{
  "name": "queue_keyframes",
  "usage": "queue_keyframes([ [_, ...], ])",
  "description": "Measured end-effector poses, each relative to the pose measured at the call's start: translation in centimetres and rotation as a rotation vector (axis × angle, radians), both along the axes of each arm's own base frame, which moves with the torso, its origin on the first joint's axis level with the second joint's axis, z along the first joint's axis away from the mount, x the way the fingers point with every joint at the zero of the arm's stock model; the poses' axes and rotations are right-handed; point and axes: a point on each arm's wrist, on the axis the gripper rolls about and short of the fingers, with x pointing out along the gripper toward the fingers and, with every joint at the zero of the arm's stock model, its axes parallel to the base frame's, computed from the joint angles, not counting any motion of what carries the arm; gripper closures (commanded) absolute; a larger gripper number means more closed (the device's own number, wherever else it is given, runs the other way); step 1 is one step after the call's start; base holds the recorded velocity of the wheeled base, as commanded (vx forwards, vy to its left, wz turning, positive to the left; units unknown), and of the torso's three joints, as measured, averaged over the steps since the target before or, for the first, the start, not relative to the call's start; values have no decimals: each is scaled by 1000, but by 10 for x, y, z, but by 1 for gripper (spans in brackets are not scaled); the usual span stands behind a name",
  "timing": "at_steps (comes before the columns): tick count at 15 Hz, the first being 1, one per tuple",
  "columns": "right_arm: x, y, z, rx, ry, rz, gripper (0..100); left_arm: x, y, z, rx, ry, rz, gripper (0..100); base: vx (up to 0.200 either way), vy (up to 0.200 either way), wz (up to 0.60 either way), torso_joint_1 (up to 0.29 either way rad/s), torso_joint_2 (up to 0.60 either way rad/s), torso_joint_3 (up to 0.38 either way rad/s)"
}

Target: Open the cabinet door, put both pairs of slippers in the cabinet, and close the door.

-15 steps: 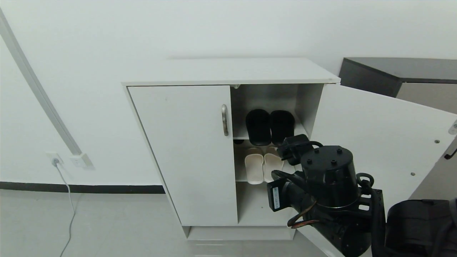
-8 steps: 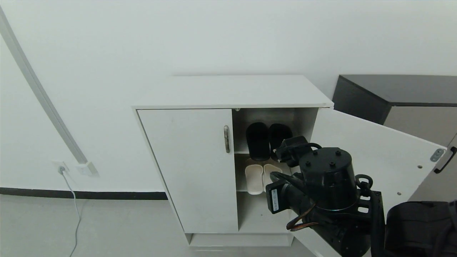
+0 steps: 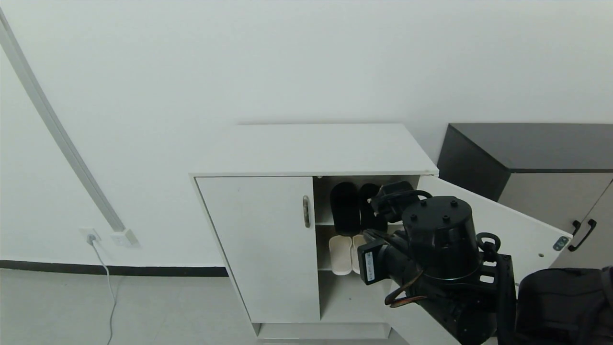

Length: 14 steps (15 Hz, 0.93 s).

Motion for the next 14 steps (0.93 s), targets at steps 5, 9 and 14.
queue_keyframes([
  [5, 2, -2, -1, -1, 2, -10, 100, 0, 0, 0, 1, 0, 0, 100, 0, 0, 0, 242, -560, -324],
  [9, 2, -1, -3, -7, 7, -3, 100, 0, 0, 0, 2, 0, 0, 100, 0, 0, 0, 261, -591, -327],
  [14, 3, -2, -4, -10, 8, -9, 100, 0, 0, 0, 1, 1, 0, 100, 0, 0, 0, 182, -396, -217],
])
